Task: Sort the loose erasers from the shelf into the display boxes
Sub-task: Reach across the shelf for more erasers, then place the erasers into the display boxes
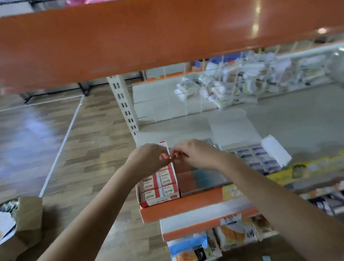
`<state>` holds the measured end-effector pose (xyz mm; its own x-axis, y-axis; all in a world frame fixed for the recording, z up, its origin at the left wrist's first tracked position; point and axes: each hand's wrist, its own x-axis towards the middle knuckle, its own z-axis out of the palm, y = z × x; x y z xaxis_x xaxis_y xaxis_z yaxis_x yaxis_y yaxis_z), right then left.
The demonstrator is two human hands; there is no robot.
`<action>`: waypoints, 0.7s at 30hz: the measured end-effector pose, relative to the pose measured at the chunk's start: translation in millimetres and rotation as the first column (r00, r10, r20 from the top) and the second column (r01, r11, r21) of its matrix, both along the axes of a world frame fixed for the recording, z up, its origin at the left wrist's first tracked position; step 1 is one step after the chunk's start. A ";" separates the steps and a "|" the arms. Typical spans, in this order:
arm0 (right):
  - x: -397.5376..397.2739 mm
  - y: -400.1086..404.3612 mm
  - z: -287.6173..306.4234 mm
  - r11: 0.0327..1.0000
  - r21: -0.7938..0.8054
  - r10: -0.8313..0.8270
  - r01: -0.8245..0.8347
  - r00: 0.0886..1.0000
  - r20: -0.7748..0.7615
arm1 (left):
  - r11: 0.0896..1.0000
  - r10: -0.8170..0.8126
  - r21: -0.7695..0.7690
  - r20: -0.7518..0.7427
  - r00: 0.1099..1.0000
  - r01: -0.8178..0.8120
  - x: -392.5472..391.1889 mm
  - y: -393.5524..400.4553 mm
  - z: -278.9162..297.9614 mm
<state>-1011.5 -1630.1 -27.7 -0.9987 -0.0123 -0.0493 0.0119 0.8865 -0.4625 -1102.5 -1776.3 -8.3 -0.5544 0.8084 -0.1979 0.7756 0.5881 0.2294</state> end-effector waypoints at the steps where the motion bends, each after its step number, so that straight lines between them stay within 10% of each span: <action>1: 4.3 5.3 2.9 0.999 0.013 -0.052 0.052 0.998 -0.031 | 1.000 -0.024 0.020 -0.048 0.999 0.025 -0.4 8.1 2.3; 13: 173.4 144.2 29.7 0.652 0.279 -0.703 0.705 0.700 -0.128 | 0.801 -0.525 0.085 -0.375 0.764 0.592 113.4 215.3 16.1; 21: 335.8 243.5 24.8 0.431 0.424 -0.879 0.797 0.476 -0.002 | 0.660 -0.694 0.021 -0.367 0.620 0.751 280.4 356.8 9.6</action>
